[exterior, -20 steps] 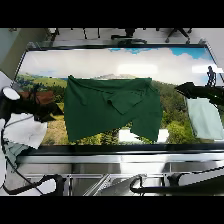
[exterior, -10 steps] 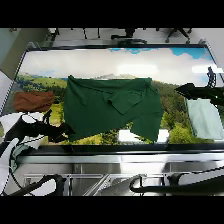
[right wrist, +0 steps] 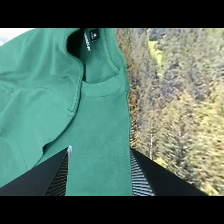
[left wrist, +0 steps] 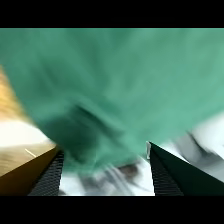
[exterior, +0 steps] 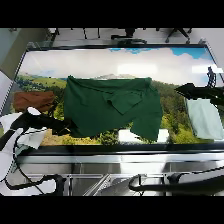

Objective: Fold the shirts.

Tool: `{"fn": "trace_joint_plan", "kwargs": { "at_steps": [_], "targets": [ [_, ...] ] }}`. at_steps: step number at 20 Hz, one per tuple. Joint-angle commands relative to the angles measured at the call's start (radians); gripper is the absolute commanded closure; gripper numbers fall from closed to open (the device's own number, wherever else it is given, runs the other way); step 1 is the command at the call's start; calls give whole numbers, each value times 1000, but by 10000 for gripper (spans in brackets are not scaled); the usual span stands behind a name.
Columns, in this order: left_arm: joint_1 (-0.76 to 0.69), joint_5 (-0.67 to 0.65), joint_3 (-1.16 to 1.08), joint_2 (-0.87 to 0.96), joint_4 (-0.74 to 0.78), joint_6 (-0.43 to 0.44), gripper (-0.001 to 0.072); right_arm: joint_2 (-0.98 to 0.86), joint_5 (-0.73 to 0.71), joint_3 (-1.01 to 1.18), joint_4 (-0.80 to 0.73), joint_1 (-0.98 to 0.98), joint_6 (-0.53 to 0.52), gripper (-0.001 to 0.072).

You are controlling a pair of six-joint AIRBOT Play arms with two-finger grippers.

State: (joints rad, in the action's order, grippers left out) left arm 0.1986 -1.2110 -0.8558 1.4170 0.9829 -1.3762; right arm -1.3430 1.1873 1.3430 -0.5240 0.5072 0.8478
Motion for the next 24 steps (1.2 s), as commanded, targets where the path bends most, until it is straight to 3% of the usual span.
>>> {"fn": "trace_joint_plan", "kwargs": {
  "at_steps": [1,8,14,18,19,20,21,24],
  "targets": [
    [56,-139,-67,-50,32,-24,111,0,0,0,0,0,2,275],
    [162,-48,61,-90,60,-30,111,0,-1,0,3,0,1,276],
    [55,45,95,62,-92,46,111,0,-1,0,3,0,1,276],
    [-8,6,38,130,-114,53,113,0,-2,0,2,0,1,276],
    [-18,-11,11,131,-114,53,184,0,-4,0,-2,0,1,276],
    [-26,-35,-22,130,-114,65,594,-2,-9,0,-10,0,1,276],
    [-31,-67,-56,130,-115,88,695,-8,-13,0,-21,0,1,276],
    [-33,-163,-174,130,-24,84,692,-39,-10,0,-61,-1,2,276]
  ]
}}
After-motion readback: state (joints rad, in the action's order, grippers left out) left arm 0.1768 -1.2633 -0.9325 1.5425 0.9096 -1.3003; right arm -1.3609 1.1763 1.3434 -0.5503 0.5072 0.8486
